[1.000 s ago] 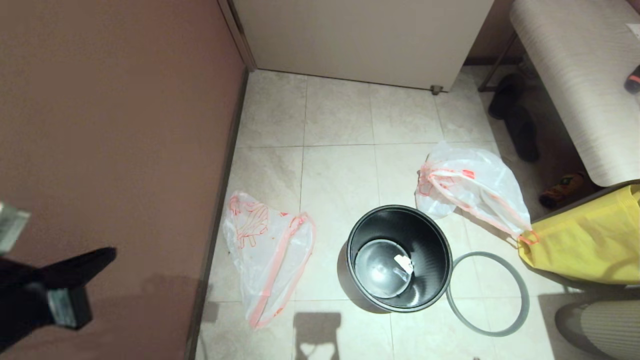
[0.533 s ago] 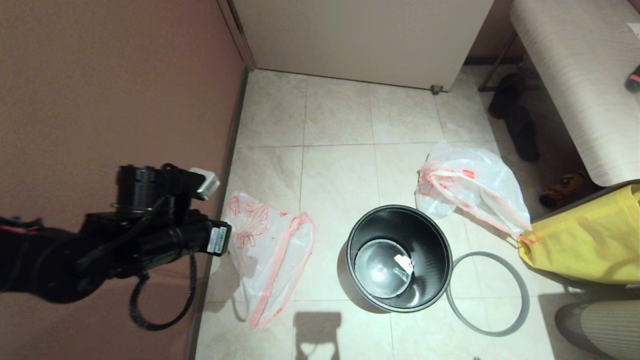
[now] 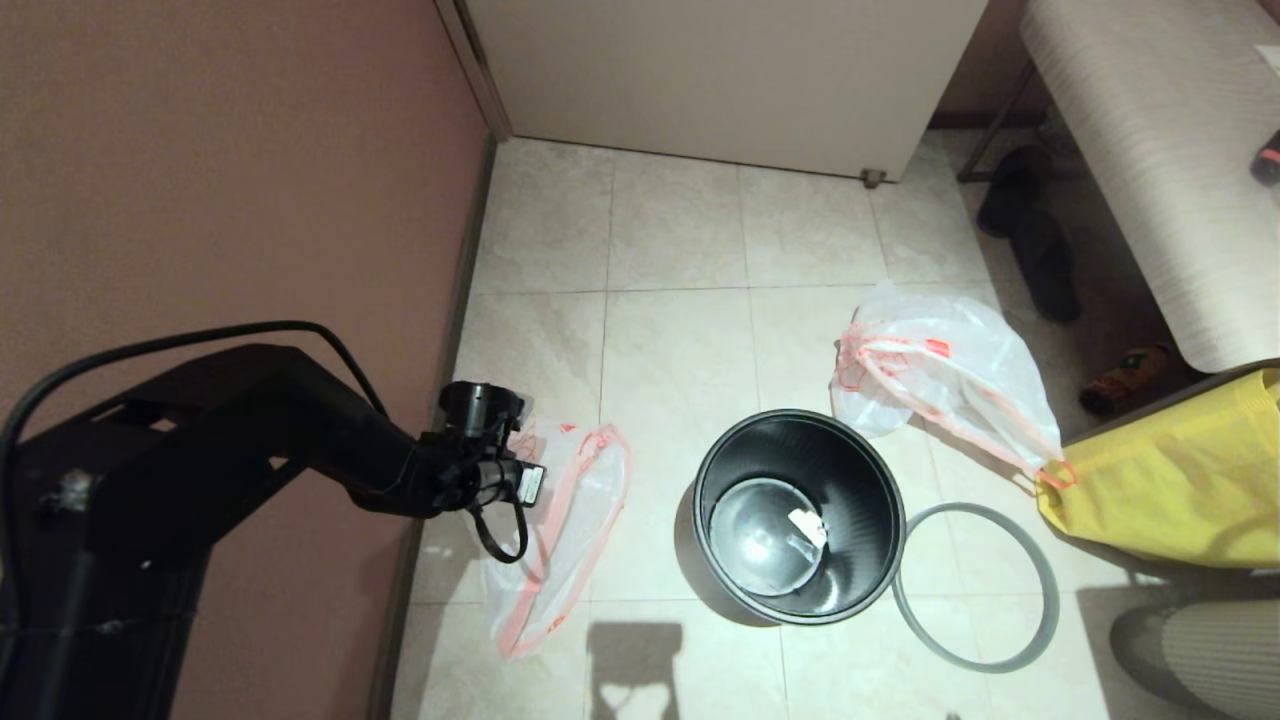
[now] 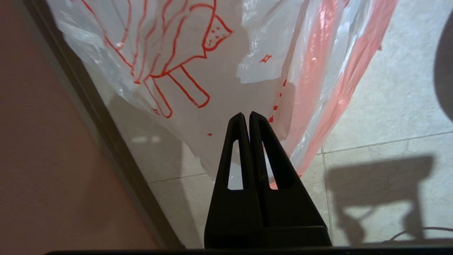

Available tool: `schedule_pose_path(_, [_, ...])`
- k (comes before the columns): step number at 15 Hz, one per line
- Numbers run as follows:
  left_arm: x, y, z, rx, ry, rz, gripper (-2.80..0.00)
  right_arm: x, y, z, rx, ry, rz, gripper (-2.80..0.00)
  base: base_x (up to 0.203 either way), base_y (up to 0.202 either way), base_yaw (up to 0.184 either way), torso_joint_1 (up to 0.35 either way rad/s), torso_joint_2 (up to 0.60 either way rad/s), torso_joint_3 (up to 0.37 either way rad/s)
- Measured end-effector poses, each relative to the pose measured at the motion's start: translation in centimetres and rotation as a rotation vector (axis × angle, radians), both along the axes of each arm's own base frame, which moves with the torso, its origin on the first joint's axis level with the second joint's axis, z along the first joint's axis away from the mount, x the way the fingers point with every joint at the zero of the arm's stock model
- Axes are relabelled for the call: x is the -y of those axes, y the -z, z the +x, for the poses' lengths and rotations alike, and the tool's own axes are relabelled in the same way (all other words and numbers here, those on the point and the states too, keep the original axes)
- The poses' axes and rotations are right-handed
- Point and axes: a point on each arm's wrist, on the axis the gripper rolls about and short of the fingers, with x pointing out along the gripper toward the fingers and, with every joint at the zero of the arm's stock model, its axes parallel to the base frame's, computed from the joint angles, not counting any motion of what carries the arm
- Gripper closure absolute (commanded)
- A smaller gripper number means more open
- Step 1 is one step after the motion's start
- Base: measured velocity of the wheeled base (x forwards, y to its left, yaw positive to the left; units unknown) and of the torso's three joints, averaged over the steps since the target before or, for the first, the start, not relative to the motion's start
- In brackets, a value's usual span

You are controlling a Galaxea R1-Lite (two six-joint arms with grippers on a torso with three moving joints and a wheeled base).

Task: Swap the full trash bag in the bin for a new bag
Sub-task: Pick up a new trash bag

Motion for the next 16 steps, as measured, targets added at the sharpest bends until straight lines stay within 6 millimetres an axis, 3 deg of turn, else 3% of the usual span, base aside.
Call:
schedule_pose_path(1, [0.0,1.0,0.5,-0.013,0.002,-0.002,-1.69,0.0,0.0,0.0,0.000,0.000,0.000,0.00,0.000,0.000,0.000,0.000,0.00,0.000])
schedule_pose_path(2, [0.2,1.7,1.1,-0.015,0.009,-0.008,-2.80,0.0,0.0,0.0,0.000,0.000,0.000,0.00,0.000,0.000,0.000,0.000,0.00,0.000])
schedule_pose_path(5, [0.8,3.5,2.5,-0.020,0.030,-0.019,-2.80,0.0,0.0,0.0,0.000,0.000,0.000,0.00,0.000,0.000,0.000,0.000,0.00,0.000])
schedule_pose_path(10, [1.9,5.6,2.4,-0.054,0.050,-0.030,-2.80,0.0,0.0,0.0,0.000,0.000,0.000,0.00,0.000,0.000,0.000,0.000,0.00,0.000])
schedule_pose_path(16, [3.0,8.3,4.3,0.072,0.060,0.131,-2.80,0.0,0.0,0.0,0.000,0.000,0.000,0.00,0.000,0.000,0.000,0.000,0.00,0.000])
